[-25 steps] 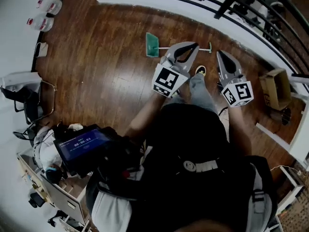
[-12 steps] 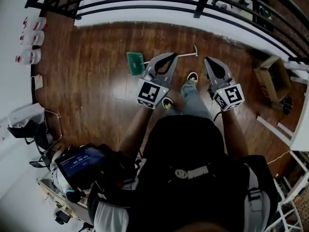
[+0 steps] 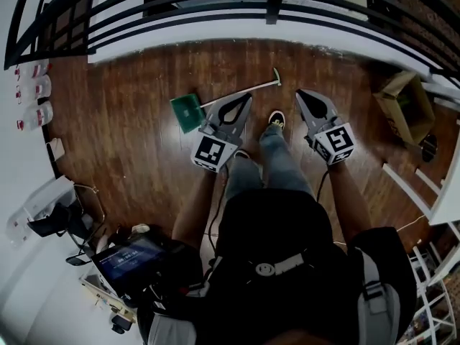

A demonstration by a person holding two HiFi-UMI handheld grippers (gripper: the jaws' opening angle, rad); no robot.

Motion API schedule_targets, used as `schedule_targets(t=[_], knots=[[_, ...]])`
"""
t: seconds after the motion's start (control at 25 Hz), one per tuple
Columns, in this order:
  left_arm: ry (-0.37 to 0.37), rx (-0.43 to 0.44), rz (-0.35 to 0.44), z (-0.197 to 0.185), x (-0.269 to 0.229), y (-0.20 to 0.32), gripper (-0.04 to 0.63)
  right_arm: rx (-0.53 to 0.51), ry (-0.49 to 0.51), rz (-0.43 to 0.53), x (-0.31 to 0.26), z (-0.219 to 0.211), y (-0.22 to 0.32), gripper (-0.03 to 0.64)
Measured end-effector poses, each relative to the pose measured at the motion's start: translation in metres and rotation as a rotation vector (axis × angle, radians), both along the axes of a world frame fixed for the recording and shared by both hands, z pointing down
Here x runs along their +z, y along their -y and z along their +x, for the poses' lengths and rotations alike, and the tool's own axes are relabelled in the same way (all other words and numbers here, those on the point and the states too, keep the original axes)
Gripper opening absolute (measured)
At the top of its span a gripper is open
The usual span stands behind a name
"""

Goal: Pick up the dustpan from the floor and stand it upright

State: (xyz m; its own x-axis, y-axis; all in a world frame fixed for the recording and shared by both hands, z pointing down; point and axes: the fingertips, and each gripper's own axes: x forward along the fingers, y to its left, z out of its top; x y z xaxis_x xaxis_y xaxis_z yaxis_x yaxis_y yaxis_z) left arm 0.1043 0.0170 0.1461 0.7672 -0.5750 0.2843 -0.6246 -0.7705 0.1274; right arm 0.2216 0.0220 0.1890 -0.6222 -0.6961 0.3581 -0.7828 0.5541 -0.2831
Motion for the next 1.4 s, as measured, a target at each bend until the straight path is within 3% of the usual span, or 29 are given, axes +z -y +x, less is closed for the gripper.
schedule_targets(t=[0.36,0.6,0.64,0.68,0.72,0.76,1.04,1.24,1.4], knots=[[-0.017,-0.066,-0.108,-0.029,0.102,0.039,0.011,-0.093,-0.159,-0.186,0.144,-0.031,0.022,0.000],[-0.077,-0.088,-0.144,-0.059,0.207,0.056,0.013,-0.063,-0.291,-0.373,0.318,-0.043,0.042,0.002],[-0.079,-0.094,-0.141,-0.063,0.228,0.060,0.068,-0.057,-0.301,-0.397,0.350,-0.043,0.047,0.003],[-0.081,-0.104,-0.140,-0.067,0.249,0.062,0.101,-0.057,-0.310,-0.421,0.382,-0.043,0.050,0.028],[-0.083,-0.115,-0.143,-0.071,0.269,0.063,0.100,-0.062,-0.321,-0.446,0.413,-0.042,0.051,0.092],[-0.083,-0.125,-0.149,-0.075,0.289,0.063,0.100,-0.066,-0.340,-0.473,0.444,-0.040,0.051,0.110],[-0.035,-0.199,-0.221,-0.114,0.405,0.062,0.100,-0.082,-0.563,-0.660,0.645,-0.010,0.039,0.164],[-0.006,-0.208,-0.217,-0.118,0.477,0.070,0.078,-0.056,-0.667,-0.667,0.713,0.003,0.045,0.163],[-0.019,-0.224,-0.247,-0.106,0.533,0.078,0.076,-0.049,-0.687,-0.663,0.739,0.008,0.046,0.161]])
